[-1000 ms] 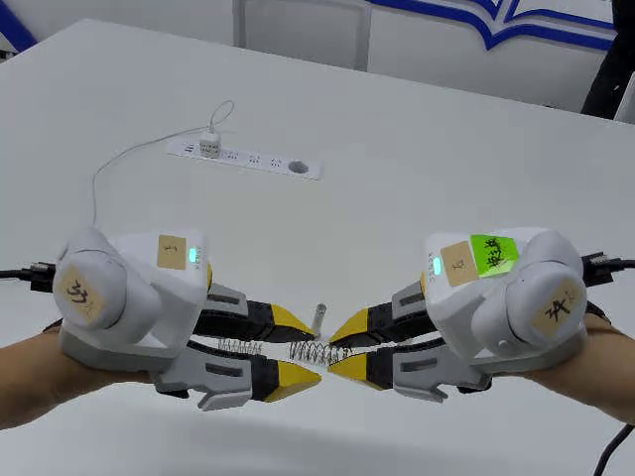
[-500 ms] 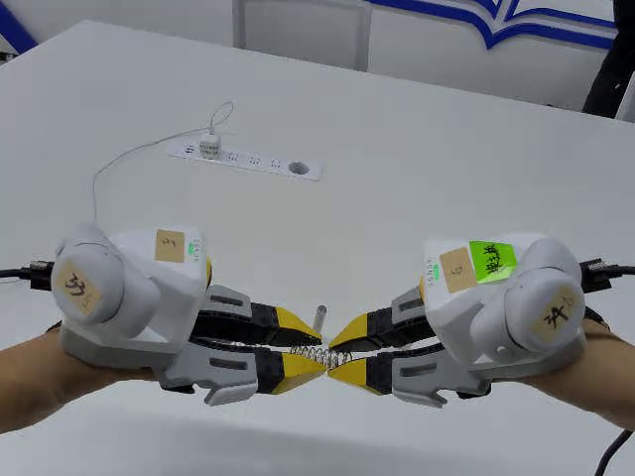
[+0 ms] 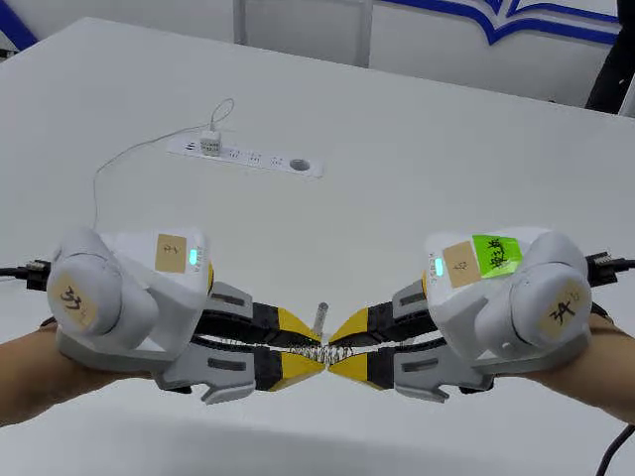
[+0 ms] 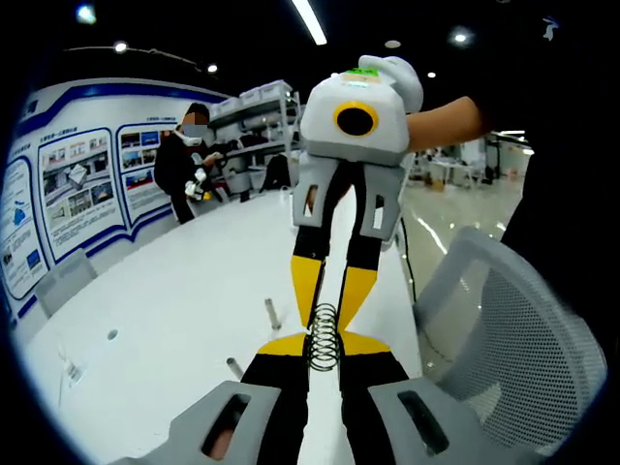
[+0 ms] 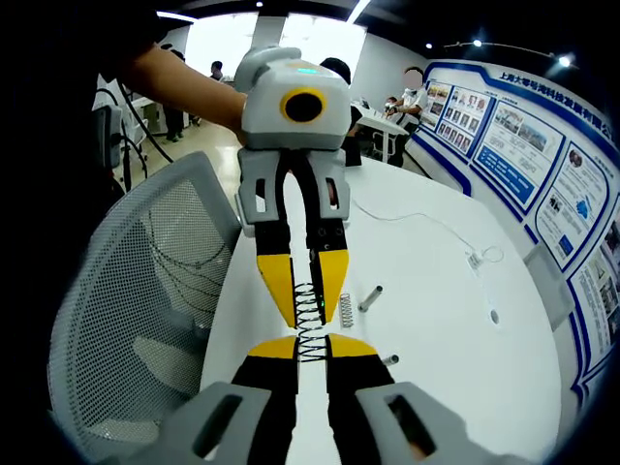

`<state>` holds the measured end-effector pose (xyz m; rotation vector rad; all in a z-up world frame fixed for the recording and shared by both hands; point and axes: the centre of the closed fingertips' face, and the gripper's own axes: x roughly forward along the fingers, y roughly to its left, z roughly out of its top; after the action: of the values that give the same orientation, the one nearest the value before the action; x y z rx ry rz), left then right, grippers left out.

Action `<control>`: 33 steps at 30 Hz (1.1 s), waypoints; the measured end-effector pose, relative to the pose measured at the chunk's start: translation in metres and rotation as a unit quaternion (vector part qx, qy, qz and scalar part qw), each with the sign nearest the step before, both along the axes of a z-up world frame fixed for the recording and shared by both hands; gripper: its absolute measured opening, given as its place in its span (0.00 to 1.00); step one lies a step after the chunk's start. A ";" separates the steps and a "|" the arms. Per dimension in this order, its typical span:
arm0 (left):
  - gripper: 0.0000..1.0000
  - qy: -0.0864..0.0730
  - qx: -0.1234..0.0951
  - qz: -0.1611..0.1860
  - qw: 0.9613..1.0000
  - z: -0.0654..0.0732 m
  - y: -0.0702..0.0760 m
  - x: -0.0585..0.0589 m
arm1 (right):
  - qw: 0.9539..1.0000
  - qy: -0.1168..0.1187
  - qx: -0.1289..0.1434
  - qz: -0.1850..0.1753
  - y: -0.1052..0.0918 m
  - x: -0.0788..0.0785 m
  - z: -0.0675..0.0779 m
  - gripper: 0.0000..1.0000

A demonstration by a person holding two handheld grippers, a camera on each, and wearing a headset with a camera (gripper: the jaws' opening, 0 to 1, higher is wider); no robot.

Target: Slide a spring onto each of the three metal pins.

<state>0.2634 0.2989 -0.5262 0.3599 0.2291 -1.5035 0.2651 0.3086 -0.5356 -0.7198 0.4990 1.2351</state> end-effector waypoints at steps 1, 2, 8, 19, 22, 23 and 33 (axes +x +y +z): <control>0.10 -0.001 0.001 -0.001 1.000 0.000 0.000 0.000 | 1.000 -0.001 0.000 0.001 0.000 0.000 0.000 0.11; 0.10 -0.003 0.002 -0.002 1.000 0.000 0.000 0.000 | 1.000 -0.002 0.001 0.003 0.000 0.000 -0.001 0.11; 0.10 -0.005 -0.003 -0.012 1.000 0.003 -0.002 -0.003 | 1.000 0.010 0.007 -0.012 -0.003 0.003 -0.006 0.18; 0.10 -0.024 0.010 -0.027 0.999 0.002 -0.003 -0.005 | 0.999 0.035 0.020 -0.011 -0.005 -0.001 -0.007 0.11; 0.10 -0.055 0.042 -0.044 0.997 -0.005 -0.004 -0.007 | 0.999 0.040 0.014 0.000 -0.005 -0.005 -0.006 0.11; 0.10 -0.062 0.049 -0.048 0.996 -0.007 -0.004 -0.008 | 0.999 0.041 0.013 0.003 -0.005 -0.006 -0.005 0.11; 0.10 -0.054 0.041 -0.022 0.997 -0.008 0.001 0.001 | 0.997 0.049 0.062 -0.005 0.008 -0.002 0.016 0.11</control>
<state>0.2647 0.3002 -0.5344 0.5143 0.1979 -1.5164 0.2629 0.3169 -0.5201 -0.5540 0.5002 1.2848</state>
